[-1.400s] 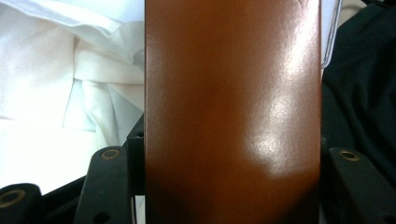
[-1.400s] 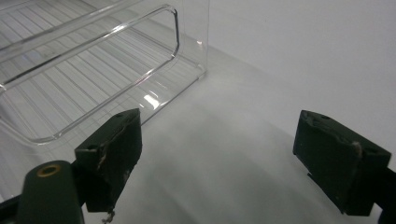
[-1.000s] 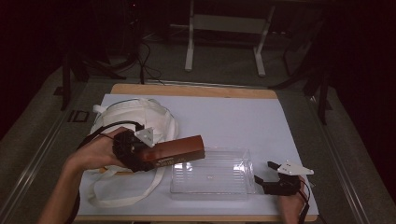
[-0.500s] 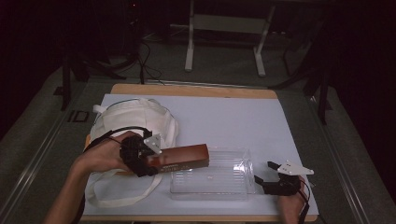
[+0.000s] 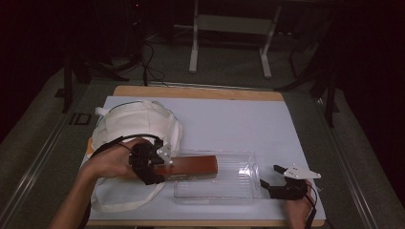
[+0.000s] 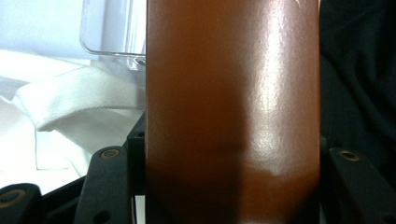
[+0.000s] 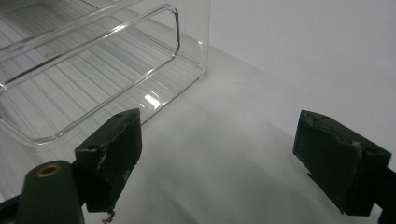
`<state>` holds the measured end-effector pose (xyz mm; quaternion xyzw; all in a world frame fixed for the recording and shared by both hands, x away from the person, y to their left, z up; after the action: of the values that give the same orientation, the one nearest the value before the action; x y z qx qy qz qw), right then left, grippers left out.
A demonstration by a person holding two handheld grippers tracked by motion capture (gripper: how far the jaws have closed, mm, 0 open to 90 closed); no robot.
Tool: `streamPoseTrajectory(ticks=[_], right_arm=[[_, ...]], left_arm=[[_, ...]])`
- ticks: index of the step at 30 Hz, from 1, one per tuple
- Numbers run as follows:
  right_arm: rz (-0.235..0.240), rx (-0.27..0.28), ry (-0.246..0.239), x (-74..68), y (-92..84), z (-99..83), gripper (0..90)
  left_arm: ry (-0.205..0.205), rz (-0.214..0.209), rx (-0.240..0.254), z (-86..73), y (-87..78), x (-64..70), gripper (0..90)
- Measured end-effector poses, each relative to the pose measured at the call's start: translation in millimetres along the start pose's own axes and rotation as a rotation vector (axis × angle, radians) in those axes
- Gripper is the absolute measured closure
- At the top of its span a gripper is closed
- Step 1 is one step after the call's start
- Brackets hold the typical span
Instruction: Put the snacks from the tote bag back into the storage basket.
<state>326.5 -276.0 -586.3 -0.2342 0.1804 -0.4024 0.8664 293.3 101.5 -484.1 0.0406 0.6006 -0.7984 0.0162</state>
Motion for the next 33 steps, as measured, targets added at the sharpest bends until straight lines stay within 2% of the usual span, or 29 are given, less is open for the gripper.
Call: streamPoseTrajectory(ticks=[16,33], right_arm=[[-0.001,0.000,-0.001,0.1,-0.1,0.0,15.5],[-0.001,0.002,0.002,0.2,-0.4,0.0,15.5]], left_arm=[[0.037,-0.022,-0.002,12.1,3.5,7.2,43.5],[0.084,-0.042,-0.027,26.0,10.8,11.8,43.5]])
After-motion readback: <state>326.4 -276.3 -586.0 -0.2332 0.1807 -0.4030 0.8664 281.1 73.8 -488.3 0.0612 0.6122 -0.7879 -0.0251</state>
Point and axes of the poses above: each handheld gripper's, and its own axes: y roughly forward along the jaws, z roughly out of its top, x roughly to its right, the point moved 9 cm from there along y, roughly forward along the jaws, and after that the axes turned 8 degrees about y, right-handed, at the moved point
